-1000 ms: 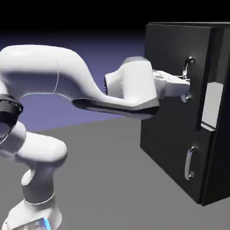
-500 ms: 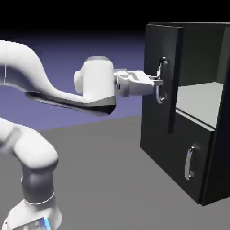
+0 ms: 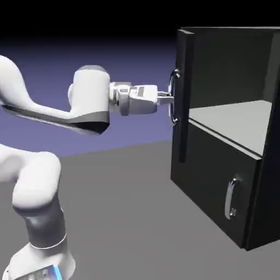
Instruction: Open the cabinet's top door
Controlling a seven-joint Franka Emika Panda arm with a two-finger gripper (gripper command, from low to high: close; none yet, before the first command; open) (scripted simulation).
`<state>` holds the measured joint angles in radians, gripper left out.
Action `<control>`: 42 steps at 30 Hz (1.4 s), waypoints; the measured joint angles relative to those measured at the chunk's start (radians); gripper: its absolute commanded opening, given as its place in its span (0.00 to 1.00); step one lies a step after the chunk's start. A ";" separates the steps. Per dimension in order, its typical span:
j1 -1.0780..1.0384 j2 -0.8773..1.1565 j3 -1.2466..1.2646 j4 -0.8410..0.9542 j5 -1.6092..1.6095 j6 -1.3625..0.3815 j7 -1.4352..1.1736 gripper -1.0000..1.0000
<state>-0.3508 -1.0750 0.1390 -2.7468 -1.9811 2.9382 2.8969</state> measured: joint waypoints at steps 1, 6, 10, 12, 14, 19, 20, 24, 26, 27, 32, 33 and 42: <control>-0.036 -0.018 0.024 -0.004 0.022 0.025 0.000 0.00; -0.200 -0.123 0.129 -0.037 0.180 0.144 -0.062 0.00; -0.182 -0.174 0.135 -0.087 0.354 0.120 -0.224 0.00; -0.141 -0.196 0.129 -0.114 0.438 0.078 -0.311 0.00; -0.087 -0.223 0.128 -0.141 0.523 0.018 -0.396 0.00; 0.056 -0.308 0.172 -0.192 0.728 -0.173 -0.557 0.00; 0.092 -0.315 0.174 -0.195 0.733 -0.216 -0.566 0.00; 0.231 -0.314 0.179 -0.193 0.744 -0.384 -0.559 0.00; 0.275 -0.342 0.233 -0.195 0.823 -0.468 -0.592 0.00; 0.295 -0.354 0.264 -0.194 0.863 -0.511 -0.607 0.00; 0.373 -0.376 0.428 -0.153 1.040 -0.728 -0.647 0.00; 0.382 -0.374 0.463 -0.138 1.073 -0.772 -0.651 0.00; 0.330 -0.310 0.773 0.102 1.336 -1.163 -0.668 0.00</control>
<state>-0.0211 -1.3846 0.9117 -2.6449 -0.6450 1.7755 2.2285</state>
